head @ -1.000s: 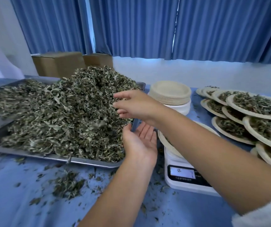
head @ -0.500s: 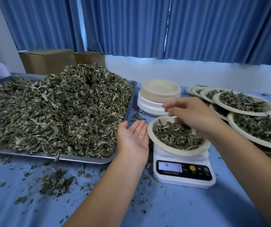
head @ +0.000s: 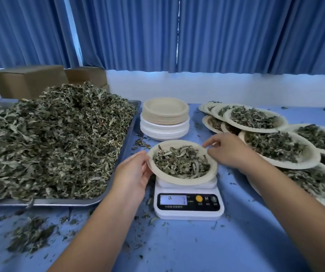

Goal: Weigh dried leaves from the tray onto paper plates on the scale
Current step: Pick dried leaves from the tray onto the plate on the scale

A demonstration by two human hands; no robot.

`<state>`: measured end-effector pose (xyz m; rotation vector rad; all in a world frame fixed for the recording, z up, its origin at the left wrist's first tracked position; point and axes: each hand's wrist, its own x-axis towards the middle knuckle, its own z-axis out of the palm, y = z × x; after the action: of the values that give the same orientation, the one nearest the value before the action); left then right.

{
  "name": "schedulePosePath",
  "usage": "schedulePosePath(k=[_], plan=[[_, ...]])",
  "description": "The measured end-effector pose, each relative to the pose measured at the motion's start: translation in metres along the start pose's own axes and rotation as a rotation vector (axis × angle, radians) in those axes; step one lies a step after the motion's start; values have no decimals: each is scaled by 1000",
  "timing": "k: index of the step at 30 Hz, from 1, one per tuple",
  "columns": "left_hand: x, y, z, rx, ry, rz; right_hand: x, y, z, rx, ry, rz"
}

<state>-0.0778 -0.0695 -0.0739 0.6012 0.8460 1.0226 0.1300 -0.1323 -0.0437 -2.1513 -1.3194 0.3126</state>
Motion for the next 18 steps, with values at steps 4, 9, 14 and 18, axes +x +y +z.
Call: schedulePosePath(k=[4,9,14,18], plan=[[-1,0,0,3,-53,24,0,0,-4,58,4,10],[-9,1,7,-21,-146,63,-6,2,-28,190,88,0],[-29,-18,33,-4,-180,84,-18,18,-61,470,86,72],[-48,-41,68,-63,-226,70,-27,47,-91,527,156,112]])
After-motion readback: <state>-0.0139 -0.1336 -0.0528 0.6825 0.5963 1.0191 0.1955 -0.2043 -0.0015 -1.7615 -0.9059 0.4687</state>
